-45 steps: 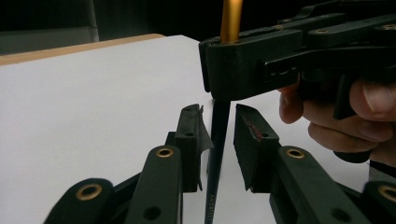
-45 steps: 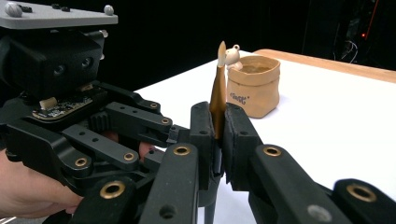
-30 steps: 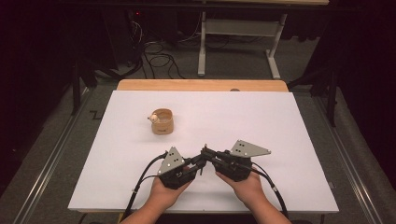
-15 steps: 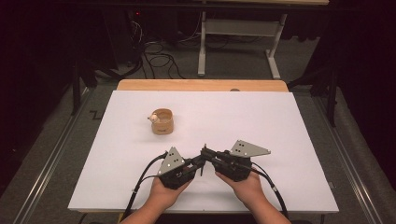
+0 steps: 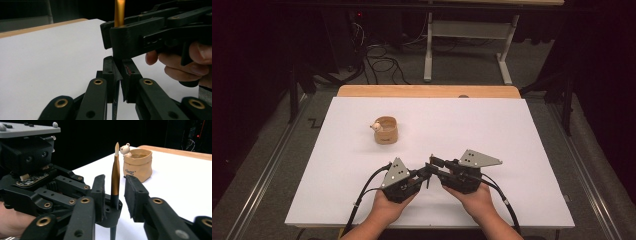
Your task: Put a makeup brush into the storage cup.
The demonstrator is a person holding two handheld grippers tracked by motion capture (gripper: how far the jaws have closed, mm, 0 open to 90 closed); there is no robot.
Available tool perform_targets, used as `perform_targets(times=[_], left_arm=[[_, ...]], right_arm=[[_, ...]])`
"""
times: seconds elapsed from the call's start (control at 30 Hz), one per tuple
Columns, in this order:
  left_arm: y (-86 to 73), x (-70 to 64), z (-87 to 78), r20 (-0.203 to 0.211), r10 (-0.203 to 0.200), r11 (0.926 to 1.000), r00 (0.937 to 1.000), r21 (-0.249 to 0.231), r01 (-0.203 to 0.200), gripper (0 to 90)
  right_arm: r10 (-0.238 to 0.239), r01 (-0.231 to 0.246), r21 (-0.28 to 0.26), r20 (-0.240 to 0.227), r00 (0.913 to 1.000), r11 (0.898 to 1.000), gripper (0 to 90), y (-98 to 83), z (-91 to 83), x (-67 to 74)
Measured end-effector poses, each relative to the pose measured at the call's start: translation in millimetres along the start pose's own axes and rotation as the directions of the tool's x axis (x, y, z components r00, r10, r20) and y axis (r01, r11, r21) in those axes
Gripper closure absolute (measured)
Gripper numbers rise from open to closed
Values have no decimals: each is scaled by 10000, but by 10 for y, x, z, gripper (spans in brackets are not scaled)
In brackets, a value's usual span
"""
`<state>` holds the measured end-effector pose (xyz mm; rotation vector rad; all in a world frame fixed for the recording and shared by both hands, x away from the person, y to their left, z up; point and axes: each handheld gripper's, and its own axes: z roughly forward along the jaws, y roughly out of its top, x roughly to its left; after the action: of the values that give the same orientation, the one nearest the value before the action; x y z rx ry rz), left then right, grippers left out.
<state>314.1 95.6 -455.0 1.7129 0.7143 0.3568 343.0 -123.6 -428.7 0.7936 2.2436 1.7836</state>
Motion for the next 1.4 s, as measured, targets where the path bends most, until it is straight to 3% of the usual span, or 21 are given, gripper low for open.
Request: perform_targets(times=[0.3,0.43,0.9,1.17,1.4], left_arm=[[3,53,-22,-206,-161,9999,9997,-20,160,827],[13,91,-54,-311,-227,9997,9993,-111,224,827],[25,140,-80,-391,-328,9993,9987,-217,319,827],[46,179,-112,-437,-434,9985,9981,-363,419,827],[48,181,-120,-495,-390,9987,9980,-355,373,827]], right_arm=[[-57,60,-318,105,9999,9995,605,54,-90,-45],[-315,326,-227,488,9983,9992,574,91,-165,-89],[-476,449,233,1363,9895,9987,473,39,-444,-337],[-387,401,-31,2010,9788,9992,324,-46,-560,-441],[-471,549,-300,2173,9750,9980,220,-118,-624,-422]])
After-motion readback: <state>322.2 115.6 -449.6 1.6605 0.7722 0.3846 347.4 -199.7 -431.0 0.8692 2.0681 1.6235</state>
